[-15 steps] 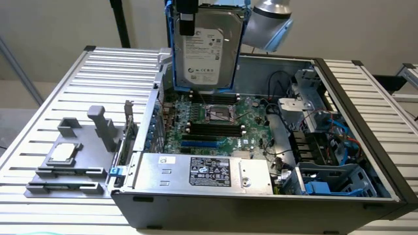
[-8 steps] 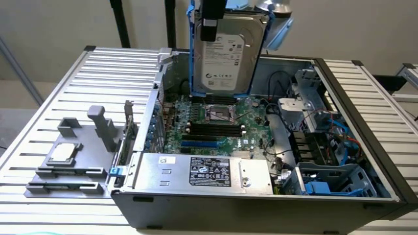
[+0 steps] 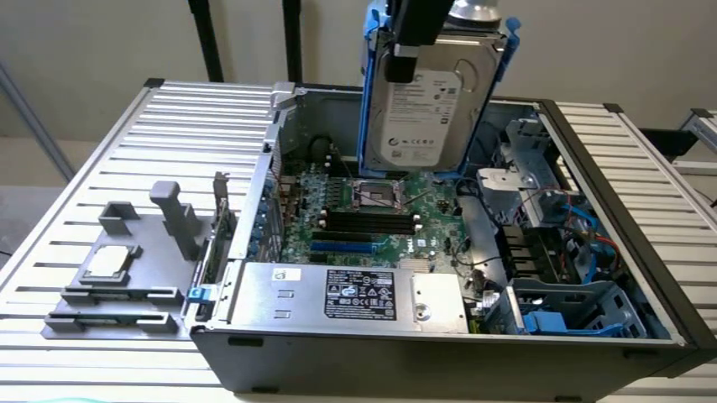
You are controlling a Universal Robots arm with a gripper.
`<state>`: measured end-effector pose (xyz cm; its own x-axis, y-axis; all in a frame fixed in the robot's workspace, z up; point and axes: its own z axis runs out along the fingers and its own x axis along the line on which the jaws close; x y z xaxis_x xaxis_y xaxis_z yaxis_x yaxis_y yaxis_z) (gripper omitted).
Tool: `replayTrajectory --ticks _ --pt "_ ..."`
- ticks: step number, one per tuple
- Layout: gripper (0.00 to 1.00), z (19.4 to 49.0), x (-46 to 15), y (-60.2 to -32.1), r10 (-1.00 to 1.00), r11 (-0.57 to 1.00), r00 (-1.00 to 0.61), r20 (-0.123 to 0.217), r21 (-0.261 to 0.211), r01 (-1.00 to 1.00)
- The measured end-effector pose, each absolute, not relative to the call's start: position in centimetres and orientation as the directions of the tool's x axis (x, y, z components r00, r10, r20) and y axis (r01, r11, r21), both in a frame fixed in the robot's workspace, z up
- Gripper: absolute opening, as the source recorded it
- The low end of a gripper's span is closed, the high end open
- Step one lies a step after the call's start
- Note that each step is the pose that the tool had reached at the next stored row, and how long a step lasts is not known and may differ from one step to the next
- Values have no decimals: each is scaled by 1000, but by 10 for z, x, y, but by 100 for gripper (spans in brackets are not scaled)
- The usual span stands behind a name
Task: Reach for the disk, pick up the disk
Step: 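Pick up the disk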
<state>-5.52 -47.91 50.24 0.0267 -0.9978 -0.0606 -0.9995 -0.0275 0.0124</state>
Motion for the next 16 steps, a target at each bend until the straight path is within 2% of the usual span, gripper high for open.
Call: replayTrajectory --ticks 16 --pt "33 502 0 -517 -998 -28 27 -61 14 -1000"
